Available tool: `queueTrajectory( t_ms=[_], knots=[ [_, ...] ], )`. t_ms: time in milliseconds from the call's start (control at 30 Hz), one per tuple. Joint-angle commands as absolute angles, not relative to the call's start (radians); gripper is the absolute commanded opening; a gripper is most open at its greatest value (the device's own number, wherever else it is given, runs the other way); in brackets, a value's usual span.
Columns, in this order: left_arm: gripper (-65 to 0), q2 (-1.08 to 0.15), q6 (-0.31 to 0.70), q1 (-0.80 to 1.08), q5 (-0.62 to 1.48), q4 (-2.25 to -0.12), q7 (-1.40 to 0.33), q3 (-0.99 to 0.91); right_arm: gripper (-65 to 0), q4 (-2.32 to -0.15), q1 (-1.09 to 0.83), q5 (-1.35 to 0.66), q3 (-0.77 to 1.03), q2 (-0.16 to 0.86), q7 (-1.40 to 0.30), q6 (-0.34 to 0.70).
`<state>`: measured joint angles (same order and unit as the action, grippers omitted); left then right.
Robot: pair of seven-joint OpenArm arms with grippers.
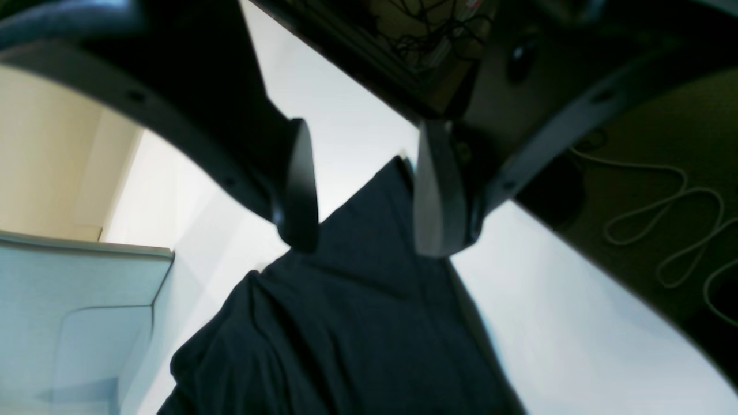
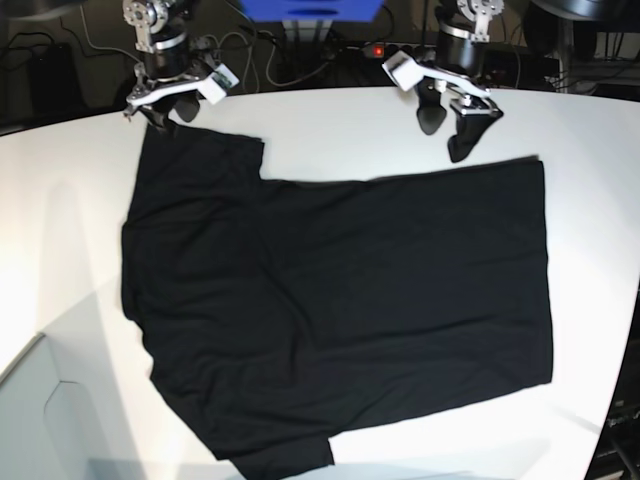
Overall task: Fold the T-shirt properly
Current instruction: 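Grasp the black T-shirt's shoulder edges with both grippers, then adjust the right gripper's grip on the shoulder seam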
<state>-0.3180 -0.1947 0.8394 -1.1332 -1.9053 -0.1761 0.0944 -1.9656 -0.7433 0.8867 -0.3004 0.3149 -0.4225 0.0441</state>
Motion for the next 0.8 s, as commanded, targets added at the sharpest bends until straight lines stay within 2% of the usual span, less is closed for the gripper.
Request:
queueTrajectory(
  t_ms=[0,33,67,100,167,233,267,300,433,500,567,633,700,733,767],
  knots=[
    [-16.5,-0.323,-0.225,0.851,-1.144,-1.92,-0.17,0.093,-40.5,-1.98,-0.753,0.9,-0.3,0.318,-0.414,0.035],
    [-18.9,-0.323,-0.225,0.851,-1.144,-1.92,-0.17,0.093,-44.0,-1.98,-0.753,0.9,-0.3,0.318,-0.414,0.035],
    [-23.8,-0.323,-0.225,0.851,-1.147,-1.92,-0.17,0.093,-49.7,-1.98,-0.753,0.9,-0.3,0.318,-0.414,0.035],
    [-29.6,-0.323,-0.225,0.848,-1.147,-1.92,-0.17,0.093,-54.8,-1.98,-0.753,0.9,-0.3,0.318,-0.414,0.035],
    [-45.2,-0.323,-0.225,0.845,-1.147,-1.92,-0.17,0.093,-65.0,-1.98,-0.753,0.9,-0.3,0.317,-0.414,0.035],
    [-59.8,-0.323,-0.225,0.843,-1.148,-1.919,-0.17,0.093,-65.0,-1.98,-0.753,0.9,-0.3,0.317,-0.414,0.035],
    [-64.4,-0.323,-0.225,0.843,-1.148,-1.919,-0.17,0.093,-64.4,-1.98,-0.753,0.9,-0.3,0.317,-0.414,0.035],
    [-65.0,-0.321,-0.225,0.843,-1.148,-1.919,-0.17,0.093,-62.2,-1.98,-0.753,0.9,-0.3,0.317,-0.414,0.035],
    [-62.1,-0.32,-0.225,0.843,-1.147,-1.919,-0.17,0.091,-51.5,-1.98,-0.753,0.9,-0.3,0.317,-0.414,0.035],
    [-58.9,-0.315,-0.225,0.843,-1.142,-1.922,-0.17,0.088,-43.4,-1.98,-0.753,0.9,-0.3,0.317,-0.414,0.035],
    [-49.8,-0.315,-0.225,0.843,-1.142,-1.926,-0.213,0.093,-36.5,-1.98,-0.753,0.9,-0.3,0.317,-0.41,0.035],
    [-36.2,-0.315,-0.226,0.842,-1.141,-1.928,-0.266,0.101,-31.9,-1.98,-0.753,0.9,-0.3,0.317,-0.41,0.035],
    [-26.1,-0.32,-0.226,0.842,-1.147,-1.928,-0.303,0.122,-32.8,-1.98,-0.753,0.9,-0.3,0.317,-0.409,0.035],
    [-23.5,-0.323,-0.226,0.842,-1.148,-1.928,-0.309,0.13,-34.2,-1.98,-0.753,0.9,-0.3,0.317,-0.409,0.035],
    [-23.5,-0.323,-0.226,0.842,-1.148,-1.928,-0.311,0.131,-36.0,-1.98,-0.753,0.9,-0.3,0.317,-0.41,0.035]
  ],
)
